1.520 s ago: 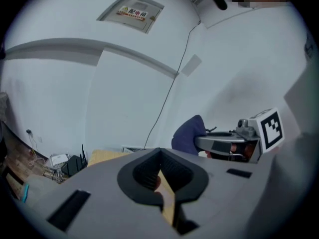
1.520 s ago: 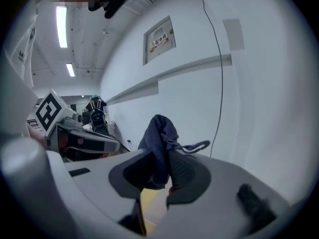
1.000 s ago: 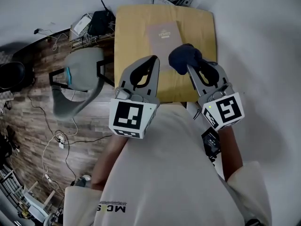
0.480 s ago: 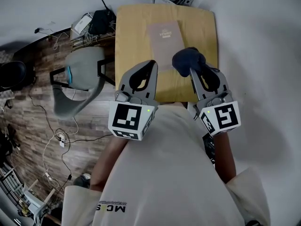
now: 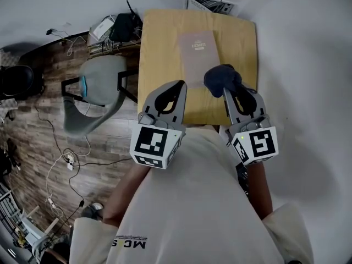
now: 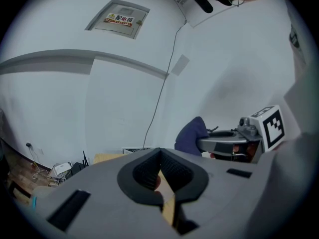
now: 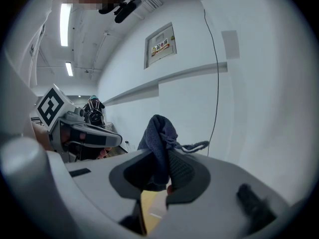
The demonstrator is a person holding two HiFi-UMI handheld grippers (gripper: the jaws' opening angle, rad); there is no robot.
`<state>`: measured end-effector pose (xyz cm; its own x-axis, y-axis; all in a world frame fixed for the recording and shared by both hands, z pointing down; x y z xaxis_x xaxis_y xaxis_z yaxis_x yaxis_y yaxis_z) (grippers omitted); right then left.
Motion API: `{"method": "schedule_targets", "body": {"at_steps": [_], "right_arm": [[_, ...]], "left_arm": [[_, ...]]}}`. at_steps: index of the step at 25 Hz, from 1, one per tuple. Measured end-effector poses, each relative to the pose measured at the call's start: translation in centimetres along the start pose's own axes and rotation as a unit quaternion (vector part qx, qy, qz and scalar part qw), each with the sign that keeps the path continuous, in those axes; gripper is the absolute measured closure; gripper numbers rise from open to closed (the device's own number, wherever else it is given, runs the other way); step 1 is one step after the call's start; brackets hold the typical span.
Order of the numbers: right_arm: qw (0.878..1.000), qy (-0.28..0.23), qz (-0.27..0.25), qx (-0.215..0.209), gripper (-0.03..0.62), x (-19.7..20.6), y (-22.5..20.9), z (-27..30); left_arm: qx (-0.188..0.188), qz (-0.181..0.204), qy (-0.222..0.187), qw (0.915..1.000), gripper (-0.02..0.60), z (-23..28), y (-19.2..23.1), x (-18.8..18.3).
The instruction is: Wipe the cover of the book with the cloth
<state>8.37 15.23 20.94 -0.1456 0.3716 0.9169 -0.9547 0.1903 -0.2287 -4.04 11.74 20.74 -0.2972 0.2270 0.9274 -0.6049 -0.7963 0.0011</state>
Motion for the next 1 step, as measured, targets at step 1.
{"method": "schedule_targets", "body": {"at_steps": [1], "right_arm": [[1.000, 0.001, 0.002, 0.002, 0.510, -0.05, 0.07, -0.11]], "left_arm": [[0.000, 0.000, 0.002, 1.0000, 0.575, -0.13, -0.03, 0.06]]}}
Point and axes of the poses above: the fingertips, and each gripper's own axes: z forward along the fingers, y to its left, x out of its underside, the point moved 2 cm from there along -z, backward along the fingers, and after that the axes turned 12 degrees about z, right-handed, at the moved point
